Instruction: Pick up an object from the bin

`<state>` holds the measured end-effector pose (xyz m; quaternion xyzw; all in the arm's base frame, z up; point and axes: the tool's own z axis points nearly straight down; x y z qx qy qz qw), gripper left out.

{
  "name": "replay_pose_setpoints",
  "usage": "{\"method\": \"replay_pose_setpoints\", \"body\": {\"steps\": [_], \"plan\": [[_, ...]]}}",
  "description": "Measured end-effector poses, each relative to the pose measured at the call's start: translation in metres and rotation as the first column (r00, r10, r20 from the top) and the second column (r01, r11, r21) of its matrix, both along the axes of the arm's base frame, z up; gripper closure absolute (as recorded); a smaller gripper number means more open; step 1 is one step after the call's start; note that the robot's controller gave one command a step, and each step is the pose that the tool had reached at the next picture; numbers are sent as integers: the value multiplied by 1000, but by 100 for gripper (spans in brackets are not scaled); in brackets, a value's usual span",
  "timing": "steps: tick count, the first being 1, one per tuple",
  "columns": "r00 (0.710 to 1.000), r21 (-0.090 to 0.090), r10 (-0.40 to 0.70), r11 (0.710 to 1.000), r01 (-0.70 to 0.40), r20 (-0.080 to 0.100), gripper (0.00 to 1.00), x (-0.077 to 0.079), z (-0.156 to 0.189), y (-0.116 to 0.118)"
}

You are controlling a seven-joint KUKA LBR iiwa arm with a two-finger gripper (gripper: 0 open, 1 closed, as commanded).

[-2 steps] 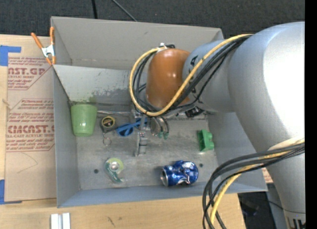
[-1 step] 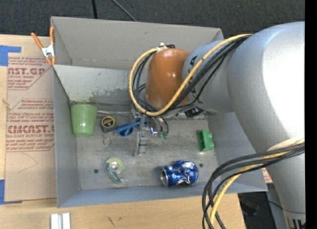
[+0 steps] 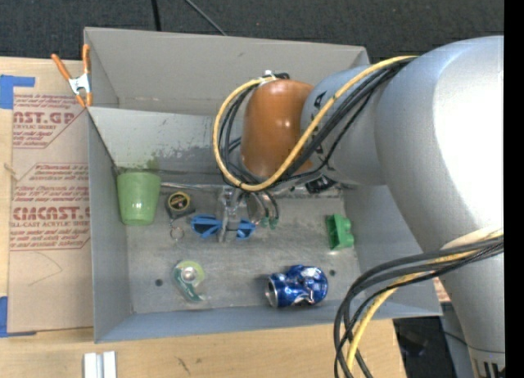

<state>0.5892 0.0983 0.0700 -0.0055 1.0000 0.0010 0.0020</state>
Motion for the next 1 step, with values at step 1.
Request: {"method": "replay_pose_setpoints", "body": {"steps": [1], "plan": [[1000, 0, 0, 1000, 0, -1, 100, 1, 13, 0]]}}
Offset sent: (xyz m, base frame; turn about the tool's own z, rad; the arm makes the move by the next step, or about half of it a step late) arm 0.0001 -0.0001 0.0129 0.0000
